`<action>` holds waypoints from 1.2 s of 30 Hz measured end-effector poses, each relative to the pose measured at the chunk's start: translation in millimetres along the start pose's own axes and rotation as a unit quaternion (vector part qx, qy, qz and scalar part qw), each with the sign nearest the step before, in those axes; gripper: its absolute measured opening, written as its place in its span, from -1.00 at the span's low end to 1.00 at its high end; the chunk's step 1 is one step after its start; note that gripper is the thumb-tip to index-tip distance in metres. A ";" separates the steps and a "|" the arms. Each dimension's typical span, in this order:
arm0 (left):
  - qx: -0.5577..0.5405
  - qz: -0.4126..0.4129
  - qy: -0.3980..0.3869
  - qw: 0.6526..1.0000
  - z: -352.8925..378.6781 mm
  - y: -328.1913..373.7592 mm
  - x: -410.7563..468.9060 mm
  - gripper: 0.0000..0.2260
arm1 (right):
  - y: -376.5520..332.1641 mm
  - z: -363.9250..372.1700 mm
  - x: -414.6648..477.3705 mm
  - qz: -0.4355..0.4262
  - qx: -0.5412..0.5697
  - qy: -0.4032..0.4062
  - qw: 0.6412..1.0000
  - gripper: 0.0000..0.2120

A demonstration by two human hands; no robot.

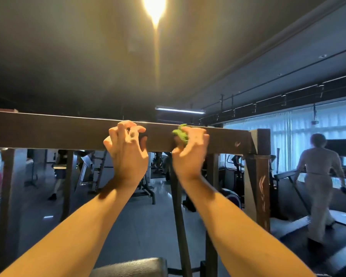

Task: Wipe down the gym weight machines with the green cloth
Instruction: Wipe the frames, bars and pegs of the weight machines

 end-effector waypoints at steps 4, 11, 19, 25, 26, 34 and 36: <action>-0.011 -0.003 -0.004 1.000 2.8 -5.0 1.2 -0.74 | -49.3 49.1 -14.8 -0.137 0.010 -0.136 0.981 -0.76; -0.054 -0.005 0.018 0.998 -2.0 -8.6 2.7 -0.80 | 67.2 -53.4 44.4 0.023 -0.077 -0.014 0.997 -0.85; -0.060 -0.014 0.001 0.998 3.1 -6.8 1.6 -0.77 | -38.5 24.5 1.9 -0.049 -0.027 -0.050 0.997 -0.88; -0.037 -0.020 0.008 0.999 2.6 -3.7 -3.5 -0.80 | 42.3 -38.1 34.3 -0.036 -0.077 -0.084 0.993 -0.82; -0.032 -0.021 0.003 0.999 2.2 -3.1 -4.5 -0.80 | 64.8 -56.3 40.8 -0.005 -0.091 -0.040 0.995 -0.84; 0.005 -0.028 -0.014 0.999 17.1 29.2 -16.5 -0.75 | 14.3 0.5 -0.7 -0.042 -0.033 -0.126 0.991 -0.76; 0.008 -0.026 -0.021 0.999 27.9 47.1 -20.3 -0.75 | 12.9 -4.3 3.4 -0.133 -0.030 -0.157 0.978 -0.76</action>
Point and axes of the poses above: each hand's wrist, its own x-axis towards the middle knuckle, its own z-axis out of the palm, y = z × x, the point moved 10 cm from there along x, towards the middle knuckle, and after that the axes turned 4 degrees about y, right-handed, at the moved point
